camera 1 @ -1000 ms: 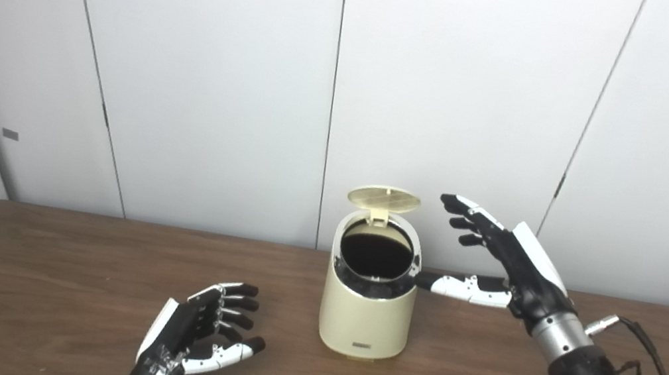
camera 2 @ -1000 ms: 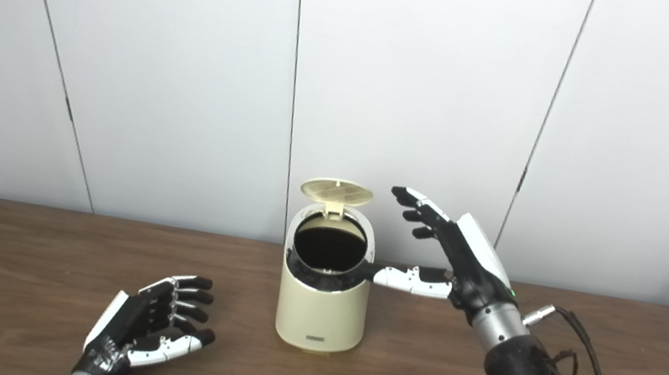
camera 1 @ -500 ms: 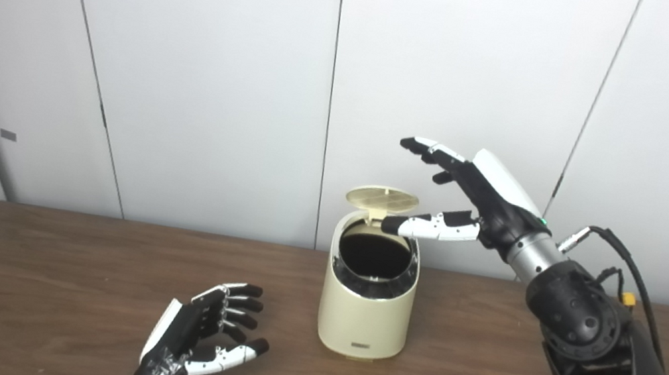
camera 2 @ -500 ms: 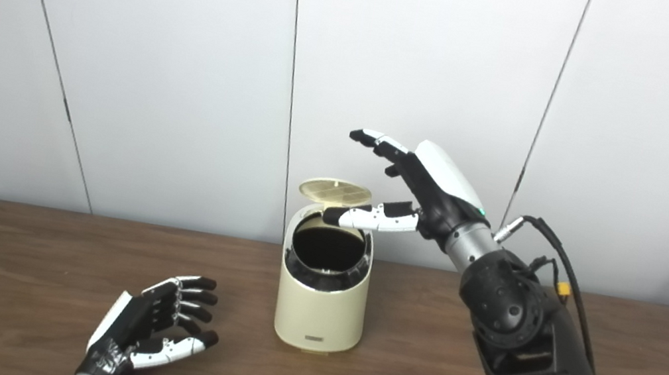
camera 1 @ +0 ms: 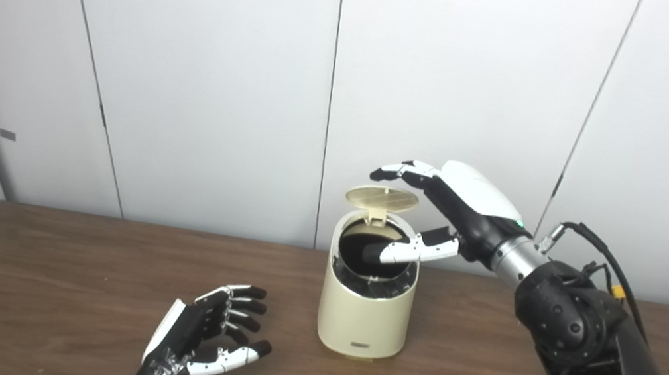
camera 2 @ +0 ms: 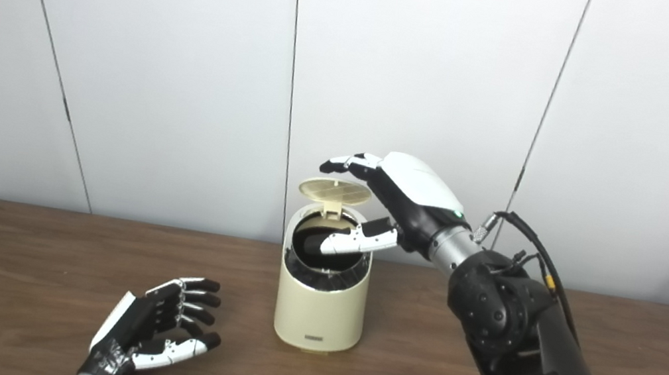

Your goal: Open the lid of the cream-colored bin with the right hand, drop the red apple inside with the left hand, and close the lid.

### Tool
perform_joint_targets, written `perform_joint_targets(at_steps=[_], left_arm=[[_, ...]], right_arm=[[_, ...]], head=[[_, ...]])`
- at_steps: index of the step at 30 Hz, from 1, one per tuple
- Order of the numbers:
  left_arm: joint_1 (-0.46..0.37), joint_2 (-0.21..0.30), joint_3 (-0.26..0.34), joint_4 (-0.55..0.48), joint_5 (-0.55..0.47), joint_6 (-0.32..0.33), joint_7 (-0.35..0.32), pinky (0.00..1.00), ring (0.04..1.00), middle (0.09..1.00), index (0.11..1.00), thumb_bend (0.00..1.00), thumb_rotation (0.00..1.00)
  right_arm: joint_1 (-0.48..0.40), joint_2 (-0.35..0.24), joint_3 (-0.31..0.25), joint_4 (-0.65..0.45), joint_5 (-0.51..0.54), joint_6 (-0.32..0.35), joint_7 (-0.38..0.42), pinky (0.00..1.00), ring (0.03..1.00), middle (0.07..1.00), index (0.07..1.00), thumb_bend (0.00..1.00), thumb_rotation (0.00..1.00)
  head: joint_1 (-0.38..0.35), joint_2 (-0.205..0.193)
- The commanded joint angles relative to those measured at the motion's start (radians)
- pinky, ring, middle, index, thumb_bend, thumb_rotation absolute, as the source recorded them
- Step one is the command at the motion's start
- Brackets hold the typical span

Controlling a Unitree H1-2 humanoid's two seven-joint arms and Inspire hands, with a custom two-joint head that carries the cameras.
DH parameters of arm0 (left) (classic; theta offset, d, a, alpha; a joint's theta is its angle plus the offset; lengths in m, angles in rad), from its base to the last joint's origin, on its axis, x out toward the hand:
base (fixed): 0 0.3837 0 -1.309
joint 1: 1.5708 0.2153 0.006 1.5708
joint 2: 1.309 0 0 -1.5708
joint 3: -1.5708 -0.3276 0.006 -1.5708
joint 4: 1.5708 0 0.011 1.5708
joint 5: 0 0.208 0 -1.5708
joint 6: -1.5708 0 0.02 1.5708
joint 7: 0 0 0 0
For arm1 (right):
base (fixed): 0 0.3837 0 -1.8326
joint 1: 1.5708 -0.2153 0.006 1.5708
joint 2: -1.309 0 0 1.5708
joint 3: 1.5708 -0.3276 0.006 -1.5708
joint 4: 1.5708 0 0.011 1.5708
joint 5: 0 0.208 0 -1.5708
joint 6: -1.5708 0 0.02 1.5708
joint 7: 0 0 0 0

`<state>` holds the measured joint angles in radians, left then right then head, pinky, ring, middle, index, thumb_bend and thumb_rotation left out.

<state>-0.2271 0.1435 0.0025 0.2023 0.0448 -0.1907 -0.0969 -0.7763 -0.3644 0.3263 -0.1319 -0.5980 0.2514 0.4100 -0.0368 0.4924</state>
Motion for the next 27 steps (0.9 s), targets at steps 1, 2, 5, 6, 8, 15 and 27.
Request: perform_joint_targets(at_steps=[1, 2, 5, 6, 8, 15, 27], left_arm=[[-0.02, 0.006, -0.002, -0.01, 0.001, -0.019, 0.003, 0.52, 0.616, 0.693, 0.753, 0.69, 0.11], [-0.02, 0.005, -0.002, -0.013, 0.0, -0.014, 0.003, 0.52, 0.619, 0.694, 0.753, 0.69, 0.1], [-0.018, 0.005, -0.001, -0.02, -0.003, -0.006, 0.001, 0.52, 0.622, 0.695, 0.75, 0.68, 0.1], [-0.018, 0.004, -0.001, -0.023, -0.002, -0.001, 0.003, 0.52, 0.622, 0.696, 0.749, 0.68, 0.1], [-0.018, 0.005, -0.002, -0.025, 0.008, 0.004, 0.008, 0.53, 0.625, 0.698, 0.748, 0.68, 0.1], [-0.019, 0.009, -0.002, -0.013, 0.005, -0.021, 0.007, 0.52, 0.619, 0.695, 0.754, 0.67, 0.11], [-0.022, 0.006, 0.005, -0.004, -0.013, -0.018, 0.003, 0.53, 0.62, 0.691, 0.746, 0.67, 0.1]], right_arm=[[-0.034, -0.024, -0.012, -0.037, -0.006, -0.037, 0.0, 0.88, 0.948, 0.84, 0.795, 0.7, 0.59], [-0.03, -0.026, -0.013, -0.042, -0.003, -0.043, 0.004, 0.87, 0.946, 0.84, 0.794, 0.7, 0.59], [-0.012, -0.027, -0.021, -0.053, 0.007, -0.062, 0.01, 0.85, 0.942, 0.828, 0.79, 0.71, 0.6], [-0.006, -0.027, -0.023, -0.057, 0.01, -0.065, 0.013, 0.85, 0.942, 0.827, 0.79, 0.71, 0.6], [0.005, -0.028, -0.024, -0.066, 0.015, -0.06, 0.024, 0.85, 0.947, 0.828, 0.794, 0.71, 0.61], [0.04, -0.031, -0.021, -0.089, -0.002, -0.07, 0.024, 0.9, 0.937, 0.811, 0.788, 0.71, 0.61], [0.079, -0.036, -0.023, -0.116, -0.032, -0.065, 0.077, 0.98, 0.949, 0.809, 0.789, 0.7, 0.57]], head=[[-0.001, 0.005], [0.002, 0.005], [0.005, 0.008], [0.005, 0.008], [0.005, 0.008], [0.01, 0.016], [0.006, 0.023]])
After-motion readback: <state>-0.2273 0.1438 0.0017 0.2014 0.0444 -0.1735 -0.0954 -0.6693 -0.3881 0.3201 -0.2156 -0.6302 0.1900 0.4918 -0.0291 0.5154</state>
